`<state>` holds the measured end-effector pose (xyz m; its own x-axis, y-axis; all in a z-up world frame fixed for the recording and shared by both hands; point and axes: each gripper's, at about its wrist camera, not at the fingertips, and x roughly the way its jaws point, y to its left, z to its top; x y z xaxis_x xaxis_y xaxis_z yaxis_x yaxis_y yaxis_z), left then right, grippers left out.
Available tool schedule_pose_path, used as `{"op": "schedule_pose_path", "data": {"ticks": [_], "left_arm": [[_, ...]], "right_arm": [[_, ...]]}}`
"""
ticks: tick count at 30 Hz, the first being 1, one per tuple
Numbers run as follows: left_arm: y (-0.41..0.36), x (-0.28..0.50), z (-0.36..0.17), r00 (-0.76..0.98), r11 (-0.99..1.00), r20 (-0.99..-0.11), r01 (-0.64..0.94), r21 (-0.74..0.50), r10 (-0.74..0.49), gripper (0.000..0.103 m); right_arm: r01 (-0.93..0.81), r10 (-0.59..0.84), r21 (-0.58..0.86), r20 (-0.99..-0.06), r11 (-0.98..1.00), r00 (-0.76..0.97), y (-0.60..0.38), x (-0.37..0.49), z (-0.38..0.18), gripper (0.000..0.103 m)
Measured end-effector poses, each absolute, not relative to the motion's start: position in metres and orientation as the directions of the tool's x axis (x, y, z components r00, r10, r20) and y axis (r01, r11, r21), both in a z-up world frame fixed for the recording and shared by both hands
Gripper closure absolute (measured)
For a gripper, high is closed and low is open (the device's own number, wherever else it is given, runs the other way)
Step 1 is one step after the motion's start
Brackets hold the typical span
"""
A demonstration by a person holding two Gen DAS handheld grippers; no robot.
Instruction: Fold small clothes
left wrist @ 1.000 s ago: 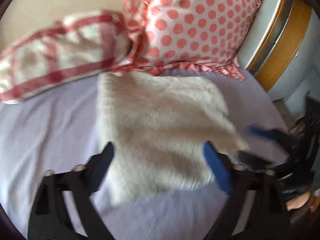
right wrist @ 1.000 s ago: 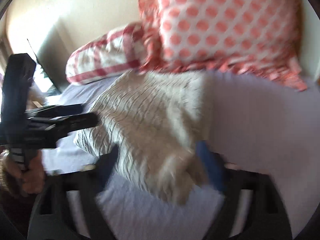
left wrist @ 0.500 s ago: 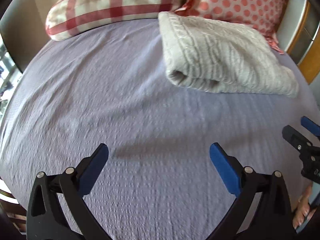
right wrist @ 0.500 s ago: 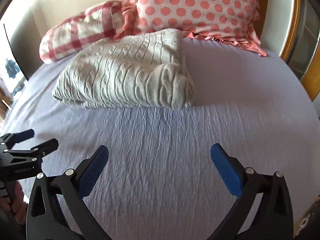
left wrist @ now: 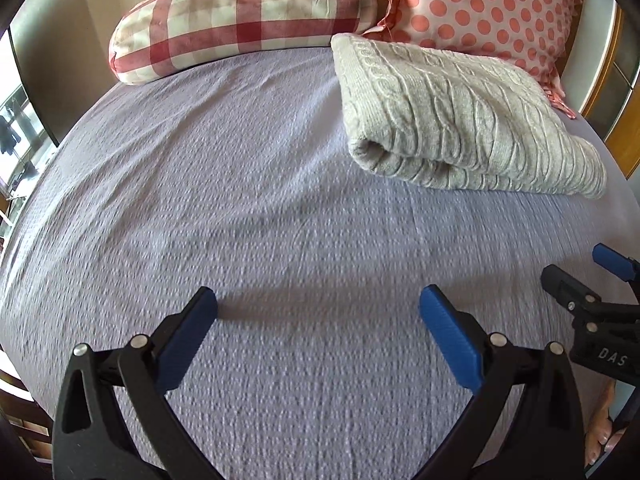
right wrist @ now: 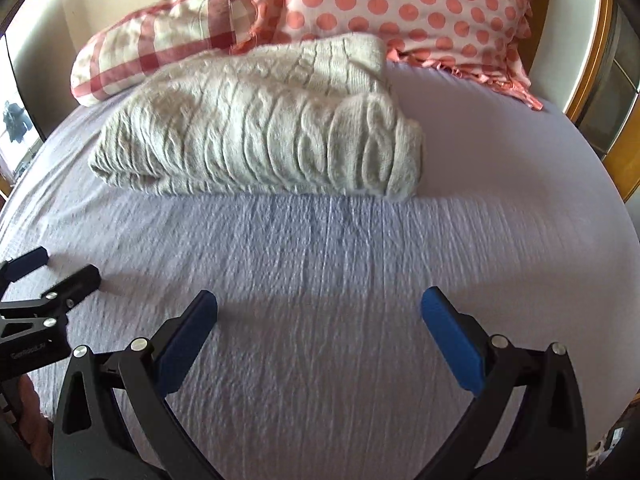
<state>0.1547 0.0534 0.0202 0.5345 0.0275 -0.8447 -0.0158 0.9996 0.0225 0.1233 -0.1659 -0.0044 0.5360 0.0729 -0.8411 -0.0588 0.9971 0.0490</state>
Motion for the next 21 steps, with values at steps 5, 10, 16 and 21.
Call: {"op": "schedule_pose_path", "data": {"ticks": [5, 10, 16, 21], "left_arm": [[0.053, 0.154, 0.021, 0.539, 1.0, -0.842, -0.006, 0.022, 0.022, 0.002], [0.054, 0.155, 0.02, 0.542, 1.0, -0.84, 0.003, 0.022, 0.017, 0.002], [0.053, 0.157, 0.02, 0.541, 0.999, -0.841, 0.043, 0.021, -0.005, 0.002], [0.042, 0.162, 0.02, 0.542, 0.997, -0.84, 0.077, 0.021, -0.024, 0.002]], "right_arm": [[-0.048, 0.066, 0.048, -0.843, 0.998, 0.533, -0.166, 0.122, -0.004, 0.001], [-0.04, 0.062, 0.048, -0.844, 0.998, 0.532, -0.166, 0.122, -0.003, 0.001], [-0.014, 0.049, 0.049, -0.845, 0.999, 0.533, -0.169, 0.119, -0.004, 0.001], [0.018, 0.031, 0.048, -0.844, 0.999, 0.536, -0.176, 0.115, -0.003, 0.001]]}}
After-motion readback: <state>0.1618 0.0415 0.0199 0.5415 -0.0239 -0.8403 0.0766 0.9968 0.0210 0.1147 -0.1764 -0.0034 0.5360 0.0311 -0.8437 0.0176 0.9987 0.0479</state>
